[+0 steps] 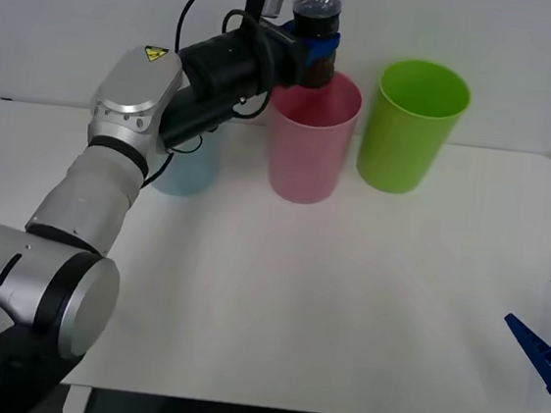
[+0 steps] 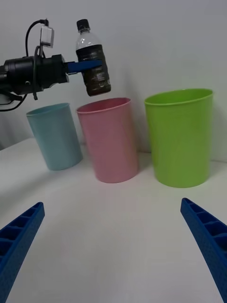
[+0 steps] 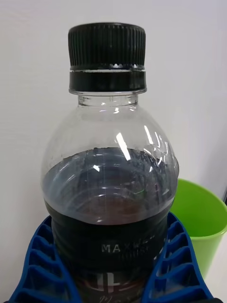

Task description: Grasp the object on the table and drop it into the matching bin: aluminum can to the light blue bin, PET bottle to the pink bin.

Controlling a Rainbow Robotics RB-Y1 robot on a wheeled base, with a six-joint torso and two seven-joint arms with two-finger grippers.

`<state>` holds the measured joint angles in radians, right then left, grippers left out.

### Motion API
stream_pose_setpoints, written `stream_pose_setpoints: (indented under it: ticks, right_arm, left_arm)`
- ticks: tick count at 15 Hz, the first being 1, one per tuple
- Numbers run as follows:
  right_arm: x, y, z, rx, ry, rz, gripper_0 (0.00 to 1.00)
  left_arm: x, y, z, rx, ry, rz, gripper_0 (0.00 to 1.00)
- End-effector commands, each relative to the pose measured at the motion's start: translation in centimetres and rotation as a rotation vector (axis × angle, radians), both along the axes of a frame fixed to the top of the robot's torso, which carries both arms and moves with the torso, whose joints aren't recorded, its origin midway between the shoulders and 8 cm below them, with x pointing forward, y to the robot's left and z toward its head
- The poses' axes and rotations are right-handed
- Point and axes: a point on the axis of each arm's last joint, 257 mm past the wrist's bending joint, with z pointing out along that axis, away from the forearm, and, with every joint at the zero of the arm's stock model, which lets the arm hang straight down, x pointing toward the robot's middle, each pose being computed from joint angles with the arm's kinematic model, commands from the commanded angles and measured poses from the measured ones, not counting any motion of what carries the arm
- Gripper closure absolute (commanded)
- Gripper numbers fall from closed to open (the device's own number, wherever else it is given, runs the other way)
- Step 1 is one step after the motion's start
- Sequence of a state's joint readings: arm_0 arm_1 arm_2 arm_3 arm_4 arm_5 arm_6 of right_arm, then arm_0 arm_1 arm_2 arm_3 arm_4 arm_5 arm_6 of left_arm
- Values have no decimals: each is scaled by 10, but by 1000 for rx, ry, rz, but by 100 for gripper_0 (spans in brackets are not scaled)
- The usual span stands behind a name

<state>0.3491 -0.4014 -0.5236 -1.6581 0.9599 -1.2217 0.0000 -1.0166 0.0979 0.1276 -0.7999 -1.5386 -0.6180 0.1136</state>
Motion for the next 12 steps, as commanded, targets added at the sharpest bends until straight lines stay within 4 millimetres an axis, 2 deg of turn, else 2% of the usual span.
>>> stream_pose_setpoints:
  ticks: [1, 4, 5, 6, 7, 8, 12]
  right_arm:
    - [0, 0, 0, 0, 0, 0, 0]
    - [0, 0, 0, 0, 0, 0, 0]
    - [0, 0, 0, 0, 0, 0, 0]
    - [0, 0, 0, 0, 0, 0, 0]
    - [0, 0, 0, 0, 0, 0, 0]
    - [0, 0, 0, 0, 0, 0, 0]
    - [0, 0, 0, 0, 0, 0, 0]
  left_arm:
    - [1, -9, 1, 3, -2, 8, 98]
    - [0, -10, 0, 3, 0, 5, 97]
    - [0, -11, 0, 2, 0, 4, 92]
    - [1, -9, 1, 4, -2, 6, 79]
    - [0, -9, 1, -1, -1, 6, 49]
    - [1, -9, 2, -6, -1, 8, 0]
    - [0, -7, 4, -32, 7, 4, 0]
